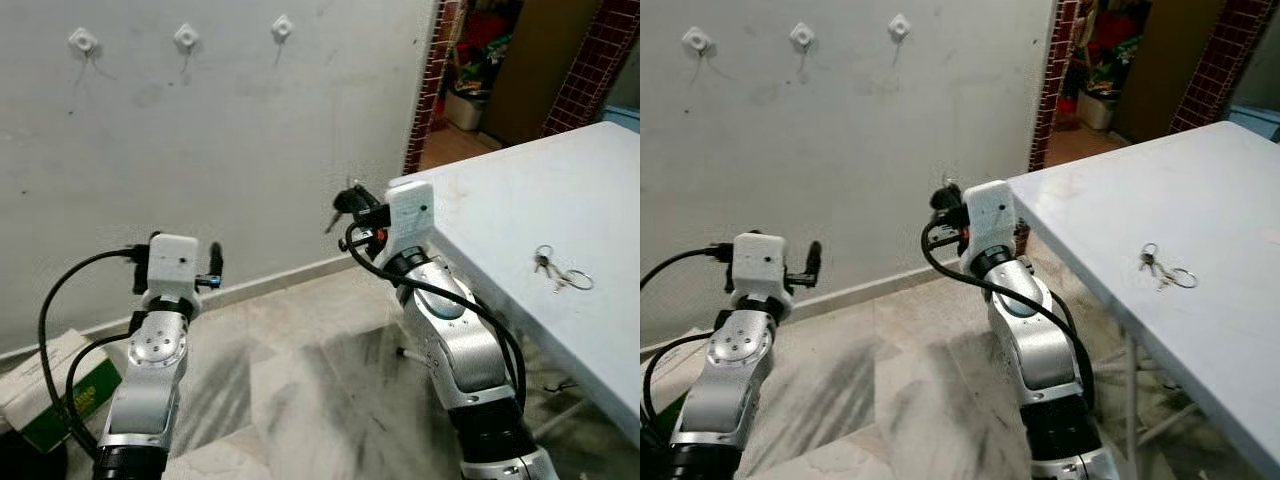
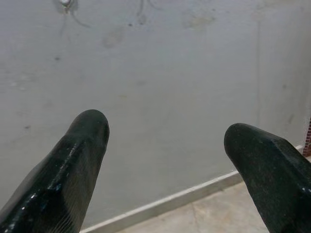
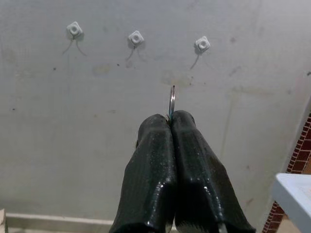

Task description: Hang keys on a hook

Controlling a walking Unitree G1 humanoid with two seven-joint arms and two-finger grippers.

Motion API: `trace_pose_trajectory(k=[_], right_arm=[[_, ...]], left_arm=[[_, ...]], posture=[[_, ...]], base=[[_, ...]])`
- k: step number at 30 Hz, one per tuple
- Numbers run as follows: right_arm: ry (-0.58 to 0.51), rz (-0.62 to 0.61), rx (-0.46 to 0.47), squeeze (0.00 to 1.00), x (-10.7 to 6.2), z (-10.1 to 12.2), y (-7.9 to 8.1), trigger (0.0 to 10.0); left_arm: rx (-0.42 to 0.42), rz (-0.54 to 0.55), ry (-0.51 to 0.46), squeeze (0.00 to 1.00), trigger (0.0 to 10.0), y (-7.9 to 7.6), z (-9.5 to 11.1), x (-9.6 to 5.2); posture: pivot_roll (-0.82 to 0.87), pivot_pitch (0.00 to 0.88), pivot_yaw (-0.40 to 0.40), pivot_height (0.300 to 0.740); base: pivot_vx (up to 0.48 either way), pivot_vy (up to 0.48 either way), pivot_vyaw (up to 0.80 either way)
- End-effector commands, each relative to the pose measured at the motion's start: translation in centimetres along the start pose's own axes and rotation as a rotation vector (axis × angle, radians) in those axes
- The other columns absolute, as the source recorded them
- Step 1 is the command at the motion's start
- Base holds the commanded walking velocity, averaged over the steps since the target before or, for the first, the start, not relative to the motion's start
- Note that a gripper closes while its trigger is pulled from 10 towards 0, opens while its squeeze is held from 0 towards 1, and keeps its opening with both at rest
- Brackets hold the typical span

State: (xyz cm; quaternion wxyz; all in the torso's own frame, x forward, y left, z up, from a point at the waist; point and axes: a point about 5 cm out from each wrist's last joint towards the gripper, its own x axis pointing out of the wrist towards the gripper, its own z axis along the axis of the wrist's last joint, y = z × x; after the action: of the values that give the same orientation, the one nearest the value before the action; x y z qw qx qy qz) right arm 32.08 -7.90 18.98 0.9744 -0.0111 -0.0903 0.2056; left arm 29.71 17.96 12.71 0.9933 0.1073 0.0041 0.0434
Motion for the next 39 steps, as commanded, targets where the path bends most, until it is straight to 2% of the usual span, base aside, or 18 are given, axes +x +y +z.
trace_pose_trajectory(k=[1,9,14,24,39], right_arm=[[0.009,-0.021,-0.006,0.0,-0.22,-0.19,-0.68,10.0],[0.008,-0.019,-0.015,0.0,-0.23,-0.21,-0.66,10.0],[0.008,-0.017,-0.016,0.0,-0.24,-0.25,-0.64,10.0],[0.009,-0.007,-0.025,0.0,-0.24,-0.34,-0.48,10.0],[0.014,0.003,-0.027,0.0,-0.29,-0.47,-0.29,10.0]], left_arm=[[-0.023,-0.027,-0.033,0.0,10.0,-0.5,0.64,0.07],[-0.086,-0.043,-0.049,0.0,10.0,-0.19,0.77,-0.02],[-0.088,-0.047,-0.051,0.0,10.0,-0.21,0.77,-0.01],[-0.109,-0.07,-0.046,0.0,10.0,-0.5,0.65,-0.16],[-0.115,-0.08,-0.038,0.0,10.0,-0.64,0.53,-0.21]], posture=[[0.07,0.0,0.004,0.74],[0.07,0.0,0.005,0.74],[0.08,0.0,0.005,0.74],[0.07,0.0,0.005,0.74],[0.07,0.0,0.006,0.74]], base=[[0.0,0.0,0.0],[0.034,0.0,0.0],[0.307,0.0,0.0],[0.345,0.0,0.0],[0.48,0.0,0.0]])
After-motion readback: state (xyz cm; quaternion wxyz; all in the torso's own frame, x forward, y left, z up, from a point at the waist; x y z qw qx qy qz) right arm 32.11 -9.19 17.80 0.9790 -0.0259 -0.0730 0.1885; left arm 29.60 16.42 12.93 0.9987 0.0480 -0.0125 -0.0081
